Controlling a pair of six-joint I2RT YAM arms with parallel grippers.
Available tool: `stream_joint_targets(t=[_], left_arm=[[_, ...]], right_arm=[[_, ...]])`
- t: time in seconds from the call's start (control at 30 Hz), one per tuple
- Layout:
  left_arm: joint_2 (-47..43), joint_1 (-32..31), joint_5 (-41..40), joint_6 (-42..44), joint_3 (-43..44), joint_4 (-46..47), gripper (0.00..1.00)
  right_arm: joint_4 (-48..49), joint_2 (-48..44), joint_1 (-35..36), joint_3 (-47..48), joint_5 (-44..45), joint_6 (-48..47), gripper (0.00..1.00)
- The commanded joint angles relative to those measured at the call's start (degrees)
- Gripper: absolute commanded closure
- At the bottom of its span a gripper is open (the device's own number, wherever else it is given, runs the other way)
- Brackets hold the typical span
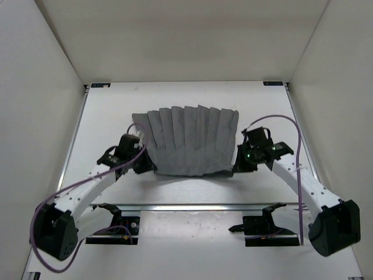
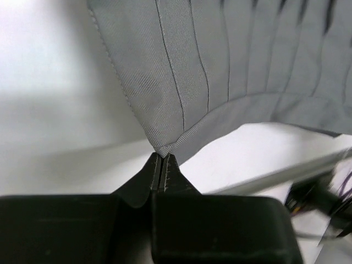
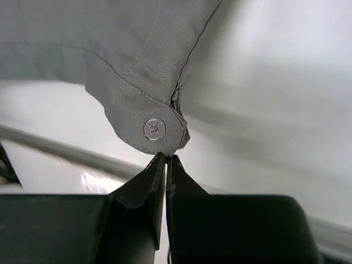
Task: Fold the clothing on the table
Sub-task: Fold the skirt
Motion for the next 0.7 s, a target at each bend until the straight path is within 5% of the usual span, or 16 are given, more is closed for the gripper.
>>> stream_joint_targets(t=[0.0, 0.2, 0.43, 0.57, 0.67], left_arm=[[-8.0, -2.1, 3.5, -1.0, -9.2, -7.5, 1.0], [-21.8, -1.8, 5.1, -4.0, -17.2, -11.6, 1.0], [-24.2, -4.1, 5.1, -6.3, -15.8, -14.4, 1.0], [-20.9, -2.4, 8.7, -7.8, -9.4, -11.2, 1.0], [-11.0, 0.9, 9.0, -5.6, 3.5, -9.4, 1.0]], right_arm=[[-8.5, -5.8, 3.9, -6.8, -1.1, 2.4, 1.0], [-11.6, -15.5, 4.1, -11.9, -4.3, 4.5, 1.0], [-12.3, -18.0, 2.7, -12.2, -8.8, 3.3, 1.0], [-10.3, -13.4, 4.2, -6.2, -10.3, 3.2, 1.0], [-9.5, -3.9, -0.7, 5.3, -10.5, -2.4, 1.0]])
